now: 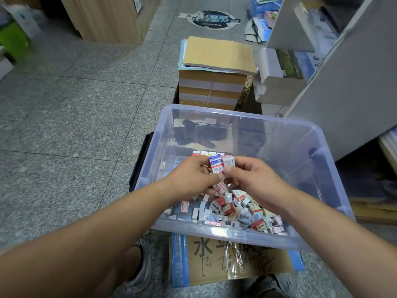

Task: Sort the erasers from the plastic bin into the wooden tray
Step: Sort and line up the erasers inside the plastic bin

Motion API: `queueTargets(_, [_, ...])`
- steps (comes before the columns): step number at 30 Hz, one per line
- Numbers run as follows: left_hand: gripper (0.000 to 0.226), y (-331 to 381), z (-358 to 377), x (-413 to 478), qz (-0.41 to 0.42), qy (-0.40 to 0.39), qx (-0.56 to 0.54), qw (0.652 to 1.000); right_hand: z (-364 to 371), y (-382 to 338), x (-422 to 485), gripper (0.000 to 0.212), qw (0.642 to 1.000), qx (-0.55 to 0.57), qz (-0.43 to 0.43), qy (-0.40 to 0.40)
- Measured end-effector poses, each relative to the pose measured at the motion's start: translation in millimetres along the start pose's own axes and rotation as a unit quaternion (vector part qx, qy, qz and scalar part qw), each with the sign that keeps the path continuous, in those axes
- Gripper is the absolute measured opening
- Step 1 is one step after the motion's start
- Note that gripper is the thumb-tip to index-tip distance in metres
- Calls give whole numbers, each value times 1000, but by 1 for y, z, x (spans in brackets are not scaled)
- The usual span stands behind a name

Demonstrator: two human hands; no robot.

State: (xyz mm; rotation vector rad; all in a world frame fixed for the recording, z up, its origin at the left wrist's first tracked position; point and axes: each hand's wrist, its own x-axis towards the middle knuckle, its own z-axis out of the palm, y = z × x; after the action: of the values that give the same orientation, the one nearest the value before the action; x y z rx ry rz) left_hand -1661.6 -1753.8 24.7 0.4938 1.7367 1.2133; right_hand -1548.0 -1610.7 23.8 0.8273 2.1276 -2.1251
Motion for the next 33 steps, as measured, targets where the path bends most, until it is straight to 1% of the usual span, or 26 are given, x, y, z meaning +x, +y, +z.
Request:
queueTargets(2, [24,1,-2,4,1,14,8,1000,-7,0,3,21,999,37,20,15])
queueTargets(3, [24,1,-4,6,2,23,14,1000,-12,0,6,21,998,32,27,38])
queueTargets(6, [22,0,-11,12,0,49,16,999,-38,5,21,9,986,-16,64,152])
queueTargets(8, [21,0,-14,16,-13,62,15,998,-53,12,31,9,971,-13,107,212])
queueTargets(10, [21,0,-17,20,-29,69,12,997,-59,22,44,14,966,11,145,215])
queueTargets(12, [20,-2,-17,24,-48,69,5,996,-57,33,60,17,965,21,175,194])
queueTargets(18, [18,-10,-11,32,-90,51,14,995,-42,45,112,16,954,-64,199,213])
queueTargets(22, [20,-13,-10,33,-99,25,23,994,-35,49,128,21,934,-141,225,238])
queueTargets(25, [18,-13,-10,35,-95,26,38,994,-35,53,131,25,929,-183,223,234])
queueTargets(30, [19,-14,-10,36,-96,25,42,994,-33,57,125,24,931,-215,183,231])
queueTargets(33, [19,-12,-9,35,-90,24,40,995,-30,56,125,22,930,-230,179,225])
